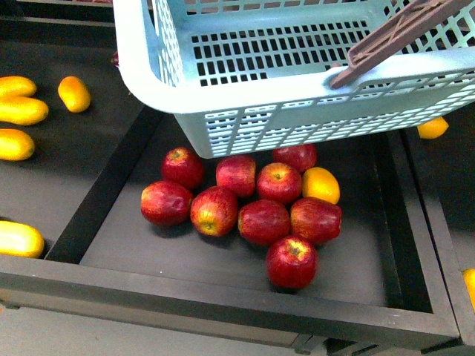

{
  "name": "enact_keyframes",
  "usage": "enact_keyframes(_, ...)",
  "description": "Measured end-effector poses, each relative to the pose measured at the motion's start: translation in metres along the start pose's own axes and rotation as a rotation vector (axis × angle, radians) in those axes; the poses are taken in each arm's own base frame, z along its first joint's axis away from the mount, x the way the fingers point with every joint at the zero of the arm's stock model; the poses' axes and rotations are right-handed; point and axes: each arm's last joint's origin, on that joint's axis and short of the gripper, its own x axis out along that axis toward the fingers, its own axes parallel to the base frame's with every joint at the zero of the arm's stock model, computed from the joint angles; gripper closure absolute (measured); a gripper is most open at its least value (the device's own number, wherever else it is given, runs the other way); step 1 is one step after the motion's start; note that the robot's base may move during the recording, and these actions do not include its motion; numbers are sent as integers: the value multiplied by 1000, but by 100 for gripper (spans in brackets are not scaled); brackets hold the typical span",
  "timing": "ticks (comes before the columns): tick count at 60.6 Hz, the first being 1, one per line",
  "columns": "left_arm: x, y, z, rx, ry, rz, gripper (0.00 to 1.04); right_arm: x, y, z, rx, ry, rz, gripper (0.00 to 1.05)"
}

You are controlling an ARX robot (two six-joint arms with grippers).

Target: Pick lemon and mango into basket

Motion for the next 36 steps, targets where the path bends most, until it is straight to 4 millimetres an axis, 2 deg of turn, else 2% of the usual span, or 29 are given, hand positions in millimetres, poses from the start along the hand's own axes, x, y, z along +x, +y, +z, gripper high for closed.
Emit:
enact_keyframes(10, 0, 0, 0, 0, 0, 0, 100, 19, 16, -11, -28, 36, -5, 52)
enact_keyframes(20, 0, 0, 0, 0, 0, 0, 100, 35, 16, -8, -22, 27, -39, 26)
enact_keyframes(27, 0, 0, 0, 0, 1, 0, 100, 35, 9, -2, 0, 11, -55, 7)
enact_keyframes(36, 0, 1, 0, -3, 1, 2, 100, 23, -9, 8, 27, -36, -98, 9)
